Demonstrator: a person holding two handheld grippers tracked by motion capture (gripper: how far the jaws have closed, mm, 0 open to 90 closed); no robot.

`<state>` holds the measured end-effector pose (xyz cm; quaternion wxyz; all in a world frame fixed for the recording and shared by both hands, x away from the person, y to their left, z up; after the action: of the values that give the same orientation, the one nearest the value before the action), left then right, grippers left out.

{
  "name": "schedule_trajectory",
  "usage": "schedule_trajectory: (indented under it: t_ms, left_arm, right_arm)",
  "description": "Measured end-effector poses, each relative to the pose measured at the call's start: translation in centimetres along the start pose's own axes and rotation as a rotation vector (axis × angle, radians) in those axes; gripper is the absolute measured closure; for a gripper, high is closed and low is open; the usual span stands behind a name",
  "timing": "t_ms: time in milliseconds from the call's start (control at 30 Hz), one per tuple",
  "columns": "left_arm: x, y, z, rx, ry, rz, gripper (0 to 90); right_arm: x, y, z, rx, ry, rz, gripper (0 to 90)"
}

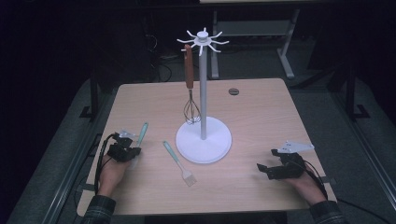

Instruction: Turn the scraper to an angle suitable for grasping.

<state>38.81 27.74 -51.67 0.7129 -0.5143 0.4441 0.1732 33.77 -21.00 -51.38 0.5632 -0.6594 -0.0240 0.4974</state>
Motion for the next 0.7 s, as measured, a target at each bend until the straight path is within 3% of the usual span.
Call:
schedule_trajectory:
  t_ms: [367,533,700]
  left_arm:
    - [-1.2,1.6,2.0,-0.057,-0.012,0.003,89.9]
    - [-1.2,0.2,3.2,-0.07,-0.018,-0.032,89.9]
    - [0.1,-1.8,4.4,-0.081,-0.046,-0.059,89.9]
  right_arm:
    - [0.1,0.0,0.0,0.003,0.001,0.003,13.4]
    - [0.1,0.0,0.1,0.002,0.001,0.007,13.4]
    - [0.2,0.0,0.1,-0.002,0.0,0.008,13.4]
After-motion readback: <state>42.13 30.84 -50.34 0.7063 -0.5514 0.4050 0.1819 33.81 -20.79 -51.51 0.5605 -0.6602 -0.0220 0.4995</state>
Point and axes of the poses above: each handheld gripper's, and its own axes: x roughly forward along the jaws, y roughly out of its underside, z roughly to its left, the point moved 8 cm from there along x, roughly forward along the jaws, and after that the axes turned 4 degrees about -y, right-handed, at the moved point
